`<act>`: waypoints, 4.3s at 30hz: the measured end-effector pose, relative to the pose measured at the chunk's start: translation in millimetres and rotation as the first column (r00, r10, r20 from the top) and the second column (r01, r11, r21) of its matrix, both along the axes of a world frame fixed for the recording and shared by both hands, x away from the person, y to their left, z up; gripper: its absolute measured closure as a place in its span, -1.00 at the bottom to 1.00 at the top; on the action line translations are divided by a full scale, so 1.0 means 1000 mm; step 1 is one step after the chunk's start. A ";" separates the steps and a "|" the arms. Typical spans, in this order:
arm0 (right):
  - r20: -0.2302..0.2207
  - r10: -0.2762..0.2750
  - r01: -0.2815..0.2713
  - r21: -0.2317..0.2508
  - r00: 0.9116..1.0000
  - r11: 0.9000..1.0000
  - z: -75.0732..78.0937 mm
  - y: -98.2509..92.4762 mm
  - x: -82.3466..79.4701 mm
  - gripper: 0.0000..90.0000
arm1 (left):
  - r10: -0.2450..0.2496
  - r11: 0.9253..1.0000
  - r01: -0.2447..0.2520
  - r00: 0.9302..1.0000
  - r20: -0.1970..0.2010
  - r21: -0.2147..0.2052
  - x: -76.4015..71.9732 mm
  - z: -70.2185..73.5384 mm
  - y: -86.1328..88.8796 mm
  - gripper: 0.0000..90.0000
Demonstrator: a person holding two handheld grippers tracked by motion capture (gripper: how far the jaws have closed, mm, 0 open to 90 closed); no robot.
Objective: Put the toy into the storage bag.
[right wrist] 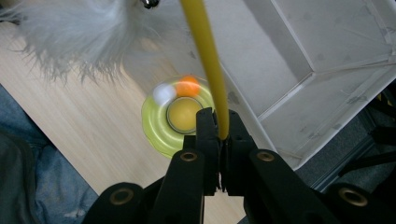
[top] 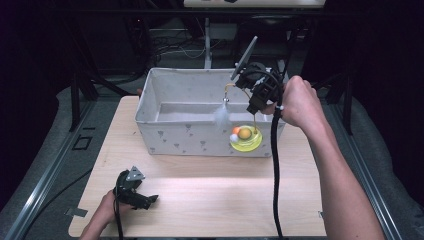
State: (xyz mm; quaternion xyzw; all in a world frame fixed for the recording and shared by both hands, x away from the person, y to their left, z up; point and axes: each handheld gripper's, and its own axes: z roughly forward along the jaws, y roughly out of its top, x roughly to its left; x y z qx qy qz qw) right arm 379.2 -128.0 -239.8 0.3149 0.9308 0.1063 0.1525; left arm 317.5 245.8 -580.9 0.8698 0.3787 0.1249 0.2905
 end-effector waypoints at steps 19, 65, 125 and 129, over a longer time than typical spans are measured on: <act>0.039 -0.032 0.032 -0.001 0.999 0.999 0.029 0.004 0.017 0.95 | -0.001 1.000 0.001 1.000 0.000 0.001 0.000 0.000 0.000 -1.00; 0.080 -0.226 0.222 0.054 0.971 0.973 0.038 -0.024 0.088 0.95 | -0.002 1.000 0.002 1.000 0.000 0.001 0.000 0.000 0.000 -1.00; -0.101 -0.343 0.346 0.024 0.934 0.938 -0.096 -0.078 0.117 0.95 | -0.001 1.000 0.001 1.000 -0.001 0.001 0.000 0.000 0.000 -1.00; -0.112 -0.353 0.358 0.028 0.929 0.933 -0.103 -0.083 0.115 0.95 | -0.001 1.000 0.001 1.000 -0.001 0.001 0.000 0.000 0.000 -1.00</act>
